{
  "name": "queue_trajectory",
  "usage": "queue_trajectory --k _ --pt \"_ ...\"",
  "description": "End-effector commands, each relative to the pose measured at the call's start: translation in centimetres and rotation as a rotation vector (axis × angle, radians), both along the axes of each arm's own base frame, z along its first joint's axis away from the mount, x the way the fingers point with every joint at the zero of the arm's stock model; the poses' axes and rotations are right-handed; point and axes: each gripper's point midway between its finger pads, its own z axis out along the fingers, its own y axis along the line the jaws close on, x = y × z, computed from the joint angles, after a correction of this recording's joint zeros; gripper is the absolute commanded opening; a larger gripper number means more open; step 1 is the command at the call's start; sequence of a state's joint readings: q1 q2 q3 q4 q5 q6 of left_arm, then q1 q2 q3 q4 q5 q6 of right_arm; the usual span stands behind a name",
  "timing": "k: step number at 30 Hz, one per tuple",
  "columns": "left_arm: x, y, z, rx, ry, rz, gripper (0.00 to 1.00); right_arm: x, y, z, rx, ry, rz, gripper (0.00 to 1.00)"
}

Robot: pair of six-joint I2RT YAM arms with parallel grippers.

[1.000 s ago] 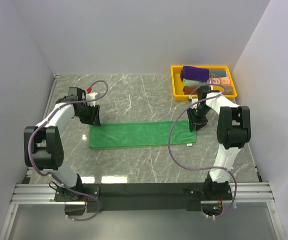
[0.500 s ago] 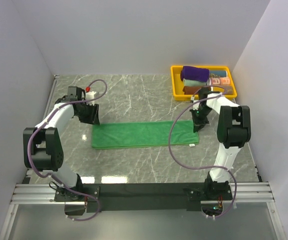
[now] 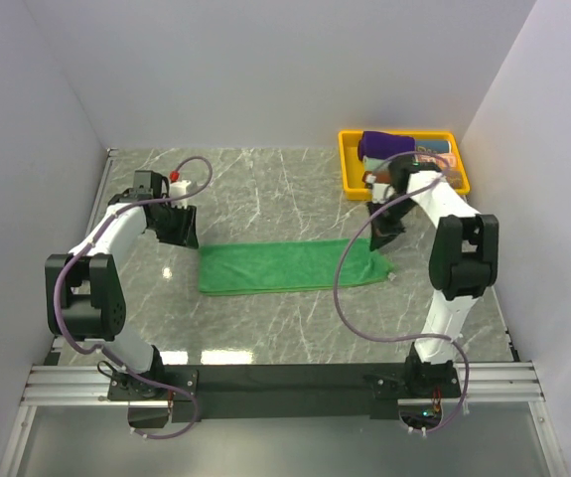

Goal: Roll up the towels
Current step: Fold the towel

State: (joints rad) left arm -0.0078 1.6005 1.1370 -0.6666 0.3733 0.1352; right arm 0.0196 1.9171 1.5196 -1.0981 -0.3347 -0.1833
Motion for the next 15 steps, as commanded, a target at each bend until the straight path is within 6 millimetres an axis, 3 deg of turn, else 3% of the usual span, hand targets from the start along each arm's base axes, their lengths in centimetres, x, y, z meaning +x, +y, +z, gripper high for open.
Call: queue_trajectory --k 1,3,4,8,11,15 --pt "0.9 -0.3 2.3 -0.032 -0.033 0.011 0.49 -1.8 7.3 3.6 0.223 0.018 0.099 0.0" --pt "0.7 0.6 2.4 -0.037 -0.014 0.041 0.5 -2.0 9.7 3.7 0.275 0.032 0.131 0.0" --pt "0.7 0.5 2.5 -0.045 -0.011 0.044 0.51 -2.3 11.9 3.5 0.318 0.045 0.167 0.0" --pt "0.1 1.2 3.0 -0.053 0.0 0.059 0.54 -2.7 16.3 2.8 0.402 0.125 0.206 0.0" --pt "-0.3 1.5 3.1 -0.05 0.01 0.063 0.55 -2.4 19.0 2.1 0.454 0.167 0.222 0.0" --pt "-0.8 1.9 3.1 -0.049 0.022 0.077 0.56 -1.9 20.8 1.4 0.472 0.161 0.238 0.0"
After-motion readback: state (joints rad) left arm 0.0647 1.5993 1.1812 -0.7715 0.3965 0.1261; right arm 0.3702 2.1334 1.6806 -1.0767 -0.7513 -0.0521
